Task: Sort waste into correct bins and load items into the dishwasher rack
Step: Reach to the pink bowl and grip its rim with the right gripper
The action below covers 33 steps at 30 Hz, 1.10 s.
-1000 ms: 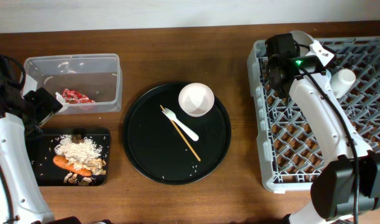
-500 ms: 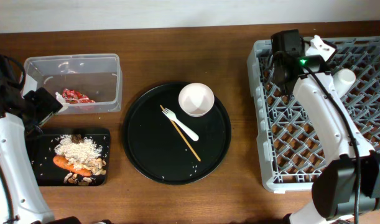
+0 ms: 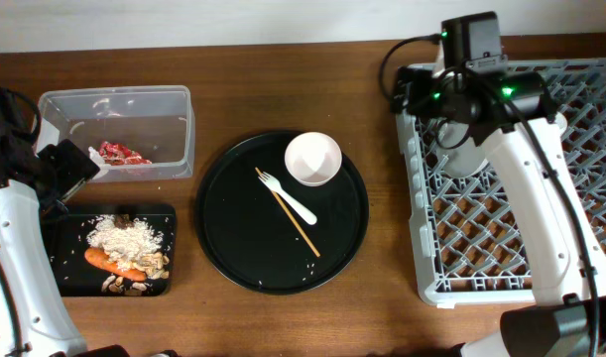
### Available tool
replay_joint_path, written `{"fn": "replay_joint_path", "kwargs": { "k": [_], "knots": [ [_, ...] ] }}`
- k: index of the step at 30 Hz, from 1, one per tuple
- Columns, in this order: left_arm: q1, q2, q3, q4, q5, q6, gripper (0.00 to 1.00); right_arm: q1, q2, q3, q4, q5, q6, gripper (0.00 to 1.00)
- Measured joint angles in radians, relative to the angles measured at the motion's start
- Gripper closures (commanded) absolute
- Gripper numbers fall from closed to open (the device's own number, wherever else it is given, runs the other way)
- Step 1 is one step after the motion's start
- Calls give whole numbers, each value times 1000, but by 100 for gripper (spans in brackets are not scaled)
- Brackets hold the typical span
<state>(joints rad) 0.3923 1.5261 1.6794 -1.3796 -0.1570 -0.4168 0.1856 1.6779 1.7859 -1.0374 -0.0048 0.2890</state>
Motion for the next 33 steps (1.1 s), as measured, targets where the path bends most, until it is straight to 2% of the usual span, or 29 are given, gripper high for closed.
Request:
{"fn": "replay_joint_path", "kwargs": {
  "k": [2,5,12,17,22,23,24,33],
  "knots": [
    [0,0,0,0,0,0,1,66,5,-5,-46,-102,-68,22],
    [0,0,0,0,0,0,1,181,35,-46,-45,-144,-111,23],
    [0,0,0,0,0,0,1,291,278,-125,66,-177,27,21],
    [0,0,0,0,0,0,1,391,327,-127,156,-135,-69,25],
    [0,0,0,0,0,0,1,396,428,-127,280,-97,-102,29],
    [0,0,0,0,0,0,1,396,439,-127,291,-92,-106,33],
    [0,0,0,0,0,0,1,396,453,-127,300,-78,-110,37],
    [0,0,0,0,0,0,1,397,485,-127,313,-7,-123,44]
  ]
}}
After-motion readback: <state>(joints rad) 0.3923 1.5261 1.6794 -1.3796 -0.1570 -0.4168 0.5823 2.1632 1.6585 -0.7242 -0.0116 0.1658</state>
